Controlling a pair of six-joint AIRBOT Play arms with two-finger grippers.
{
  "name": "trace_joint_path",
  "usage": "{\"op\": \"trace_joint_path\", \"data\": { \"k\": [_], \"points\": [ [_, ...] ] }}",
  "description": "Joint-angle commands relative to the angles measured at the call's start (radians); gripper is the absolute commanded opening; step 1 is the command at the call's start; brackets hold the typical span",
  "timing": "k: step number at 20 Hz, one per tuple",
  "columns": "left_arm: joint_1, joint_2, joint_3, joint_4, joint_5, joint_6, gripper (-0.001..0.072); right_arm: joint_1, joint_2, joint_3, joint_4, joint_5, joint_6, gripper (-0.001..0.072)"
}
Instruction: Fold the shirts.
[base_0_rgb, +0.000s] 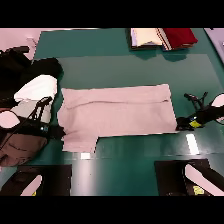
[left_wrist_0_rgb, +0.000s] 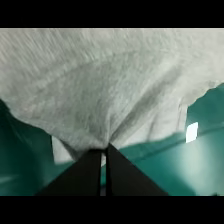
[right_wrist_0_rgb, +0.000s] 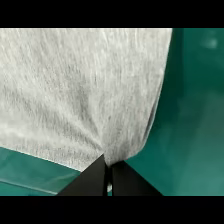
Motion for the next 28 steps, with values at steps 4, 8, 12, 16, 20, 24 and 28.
{"op": "trace_joint_path", "data": {
  "k": [4,8,12,16,20,24,28],
  "points": [
    [0.0,0.042,0.071,0.019,-0.008,-0.017,0.002,0.028,0.116,0.122,-0.075,0.012,0.003,0.0008],
    [0.0,-0.101,0.185,0.04,0.138,-0.011,0.0021,0.117,-0.068,0.301,-0.075,-0.053,0.063,0.0009],
    [0.0,-0.348,0.314,0.068,0.263,-0.004,0.0021,0.178,-0.303,0.509,-0.074,-0.053,0.089,0.0009],
    [0.0,-0.525,0.401,0.067,0.312,0.002,0.0022,0.181,-0.468,0.661,-0.007,-0.042,0.103,0.0011],
    [0.0,-0.549,0.416,0.059,0.335,0.003,0.033,0.132,-0.567,0.754,0.143,-0.047,0.077,0.0329],
    [0.0,-0.545,0.474,0.046,0.266,-0.001,0.0537,0.024,-0.588,0.764,0.273,0.002,0.002,0.0494],
    [0.0,-0.546,0.476,-0.012,0.247,0.003,0.0022,-0.115,-0.594,0.62,0.272,0.023,-0.035,0.0585]
  ]
}}
